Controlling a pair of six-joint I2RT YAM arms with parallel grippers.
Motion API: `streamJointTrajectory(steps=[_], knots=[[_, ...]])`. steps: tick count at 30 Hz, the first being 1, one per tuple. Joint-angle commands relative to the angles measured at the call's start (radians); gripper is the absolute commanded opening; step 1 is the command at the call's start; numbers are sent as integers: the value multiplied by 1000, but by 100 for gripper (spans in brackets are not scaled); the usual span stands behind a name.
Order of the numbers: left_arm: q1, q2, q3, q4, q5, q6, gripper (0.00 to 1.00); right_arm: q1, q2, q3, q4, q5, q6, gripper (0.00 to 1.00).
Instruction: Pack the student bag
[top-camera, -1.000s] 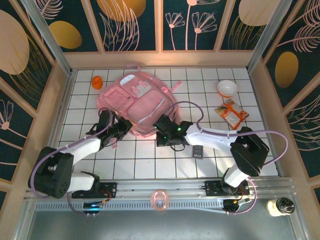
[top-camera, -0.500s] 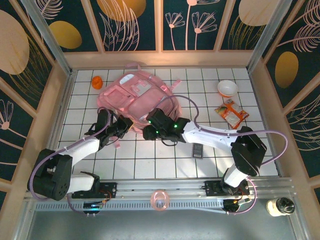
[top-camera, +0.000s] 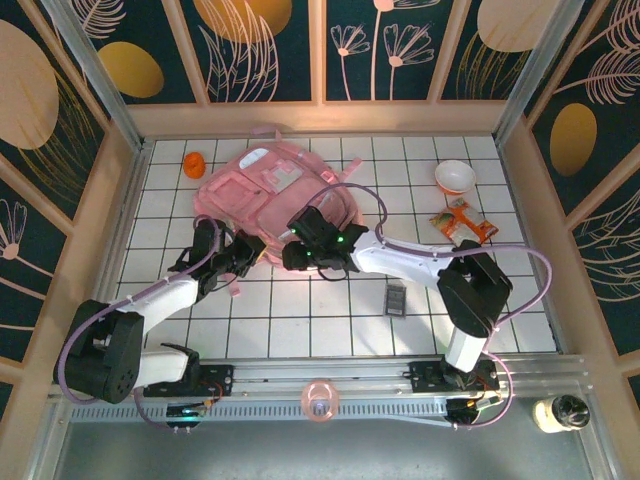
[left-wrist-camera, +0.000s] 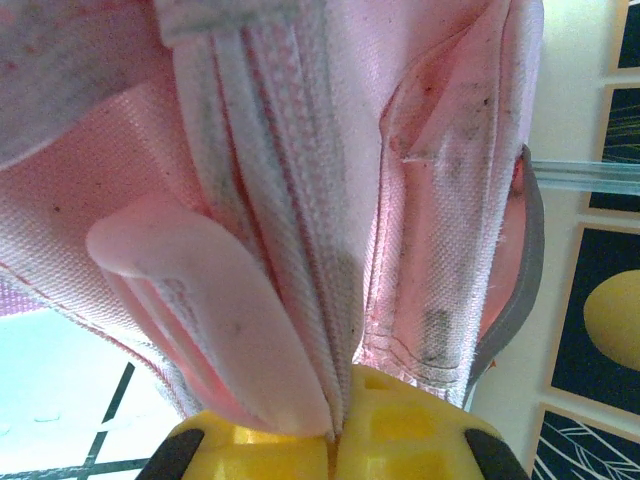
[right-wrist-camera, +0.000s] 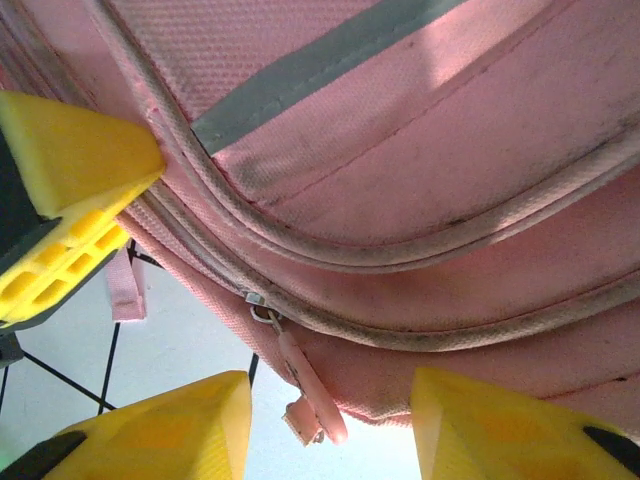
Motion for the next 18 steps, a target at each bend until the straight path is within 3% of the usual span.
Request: streamJointTrajectory(steps=[1, 8, 15, 18], knots=[[3, -26, -2, 87, 29, -13, 0, -1, 30, 27, 14, -49, -15, 43], [2, -20, -5, 96, 28, -14, 0, 3, 41, 32, 38, -71, -8, 24], [2, -12, -8, 116, 33, -27, 0, 7, 56, 33, 38, -71, -8, 24], [1, -11, -9, 119, 33, -28, 0, 8, 64, 36, 39, -71, -7, 18]])
